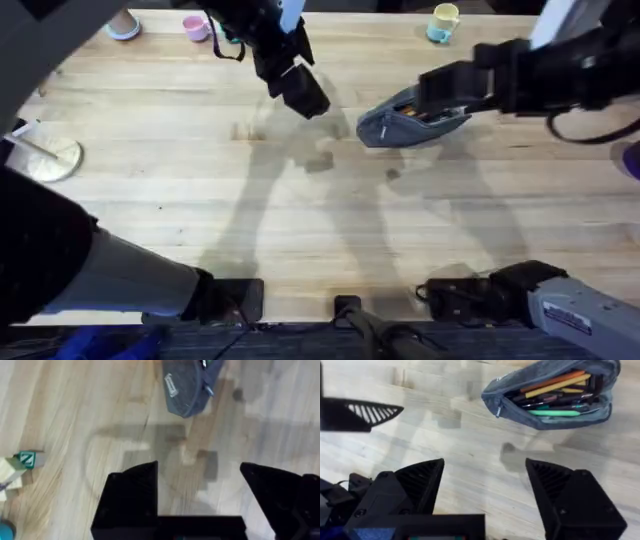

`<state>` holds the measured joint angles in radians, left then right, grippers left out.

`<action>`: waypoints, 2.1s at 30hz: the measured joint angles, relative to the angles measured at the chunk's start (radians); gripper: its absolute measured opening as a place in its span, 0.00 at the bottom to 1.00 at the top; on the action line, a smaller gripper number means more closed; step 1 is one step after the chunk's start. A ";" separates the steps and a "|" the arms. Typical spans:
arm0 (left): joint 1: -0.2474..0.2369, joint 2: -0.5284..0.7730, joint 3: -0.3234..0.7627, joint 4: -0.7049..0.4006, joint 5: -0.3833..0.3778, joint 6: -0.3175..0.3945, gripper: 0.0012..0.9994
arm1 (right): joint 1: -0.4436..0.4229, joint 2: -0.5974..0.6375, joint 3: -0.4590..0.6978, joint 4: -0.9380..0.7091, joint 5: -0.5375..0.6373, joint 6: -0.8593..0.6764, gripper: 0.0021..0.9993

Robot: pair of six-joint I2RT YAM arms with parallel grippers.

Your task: Unzip the bag, pick up the pens from the table one at a time and place them inside, then zip the bag closed.

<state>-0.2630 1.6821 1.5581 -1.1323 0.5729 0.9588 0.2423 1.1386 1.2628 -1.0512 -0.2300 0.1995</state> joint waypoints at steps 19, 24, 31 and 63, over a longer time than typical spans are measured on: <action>0.058 0.016 0.000 -0.039 0.037 0.343 1.00 | 0.222 0.128 -0.056 0.061 0.082 0.256 1.00; 0.063 0.034 0.000 -0.105 0.038 0.346 1.00 | 0.222 0.255 -0.058 0.138 0.147 0.292 1.00; 0.063 0.033 0.000 -0.114 0.038 0.348 1.00 | 0.222 0.361 -0.060 0.241 0.189 0.325 1.00; 0.063 0.034 0.000 -0.114 0.038 0.348 1.00 | 0.226 0.502 -0.061 0.393 0.301 0.400 0.18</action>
<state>-0.2005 1.7157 1.5581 -1.2463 0.6109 1.3064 0.4686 1.6409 1.2018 -0.6582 0.0714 0.5995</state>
